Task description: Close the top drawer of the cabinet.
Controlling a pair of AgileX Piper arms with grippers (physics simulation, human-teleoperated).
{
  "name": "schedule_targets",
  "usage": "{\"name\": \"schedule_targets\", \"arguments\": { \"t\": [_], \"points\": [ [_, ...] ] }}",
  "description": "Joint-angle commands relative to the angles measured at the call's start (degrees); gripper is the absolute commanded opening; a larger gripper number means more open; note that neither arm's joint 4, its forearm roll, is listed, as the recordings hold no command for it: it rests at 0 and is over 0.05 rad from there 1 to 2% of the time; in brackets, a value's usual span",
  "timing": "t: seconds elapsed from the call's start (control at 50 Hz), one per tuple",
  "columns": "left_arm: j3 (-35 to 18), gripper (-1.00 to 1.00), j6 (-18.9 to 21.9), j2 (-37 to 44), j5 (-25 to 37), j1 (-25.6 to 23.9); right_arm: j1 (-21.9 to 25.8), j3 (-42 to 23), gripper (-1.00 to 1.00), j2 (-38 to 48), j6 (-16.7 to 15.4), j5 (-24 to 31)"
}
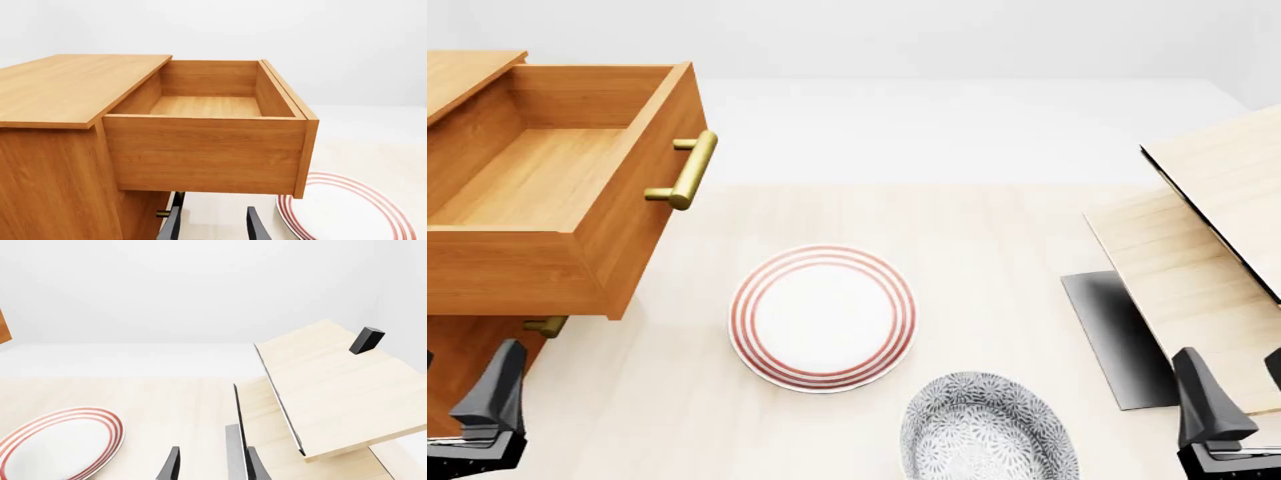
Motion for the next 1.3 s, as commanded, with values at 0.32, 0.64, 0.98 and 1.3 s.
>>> {"name": "schedule_targets", "arguments": {
  "t": [0.32,0.64,0.98,1.3],
  "points": [
    [0.1,1.0,0.7,-2.1,2.2,-2.1,0.3,-0.2,1.0,0.8,0.1,-0.4],
    [-1.9,1.0,2.9,-3.2,2.7,-3.0,-0.3,-0.2,1.0,0.2,-0.4,-0.1],
    [-16.6,1.0,6.1,-3.2,11.9,-9.8,-0.3,-0.2,1.0,0.1,-0.4,0.0],
    [-27.3,1.0,8.4,4.8,11.9,-21.1,-0.3,-0.1,1.0,0.1,-0.4,0.0]
  ]
}}
